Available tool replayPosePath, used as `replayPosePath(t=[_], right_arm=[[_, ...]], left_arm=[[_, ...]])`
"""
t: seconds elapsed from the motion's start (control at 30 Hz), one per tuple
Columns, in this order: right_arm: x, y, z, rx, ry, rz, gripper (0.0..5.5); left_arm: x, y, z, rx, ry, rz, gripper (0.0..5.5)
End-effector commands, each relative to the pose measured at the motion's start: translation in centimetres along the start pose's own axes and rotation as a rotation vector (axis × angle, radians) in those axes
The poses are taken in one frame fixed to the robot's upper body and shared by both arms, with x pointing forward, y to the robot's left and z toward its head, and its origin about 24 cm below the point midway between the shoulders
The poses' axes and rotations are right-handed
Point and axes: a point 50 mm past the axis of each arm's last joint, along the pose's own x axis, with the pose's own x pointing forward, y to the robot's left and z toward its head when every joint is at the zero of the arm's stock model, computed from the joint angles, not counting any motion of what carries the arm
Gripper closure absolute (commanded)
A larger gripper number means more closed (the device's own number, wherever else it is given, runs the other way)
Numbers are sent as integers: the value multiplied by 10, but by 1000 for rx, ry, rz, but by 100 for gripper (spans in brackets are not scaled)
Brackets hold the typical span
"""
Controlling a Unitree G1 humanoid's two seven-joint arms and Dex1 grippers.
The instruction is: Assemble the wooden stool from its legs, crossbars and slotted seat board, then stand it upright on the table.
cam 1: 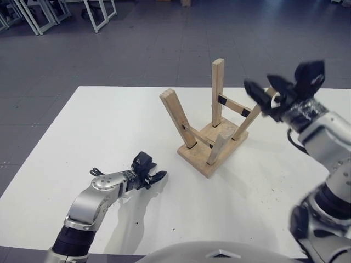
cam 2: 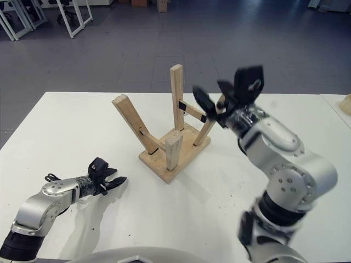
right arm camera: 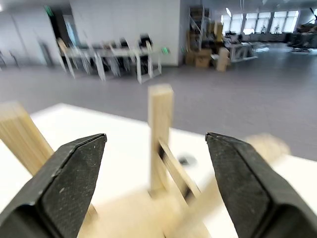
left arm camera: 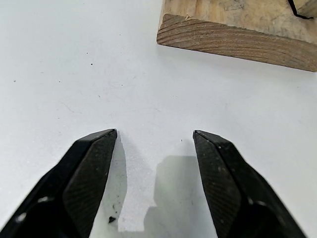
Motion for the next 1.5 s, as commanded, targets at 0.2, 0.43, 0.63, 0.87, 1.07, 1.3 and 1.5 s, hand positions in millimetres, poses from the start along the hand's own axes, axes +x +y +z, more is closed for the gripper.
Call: replayPosePath(t=[0.2,0.43,0.63,0.87,1.07,1.3,1.5], right_arm=[[13,74,-8,-142,-67,323,183],[29,83,5,-98,-111,321,183],[25,90,7,6,-132,412,183],[-19,51,7,134,-13,774,183],[-49,-16,-17,47,356,808,183],[-20,-62,-21,-190,375,704,183],[4,-53,-5,-242,286,761,183]], left_arm=[[-22,4,-9,-50,53,89,265],[-30,19,-2,-28,50,126,265],[-35,27,9,-15,11,121,265],[-73,27,68,52,-237,-137,265],[-87,26,107,160,-297,-342,265],[-71,29,124,239,-286,-404,265],[-64,29,134,269,-278,-447,265]])
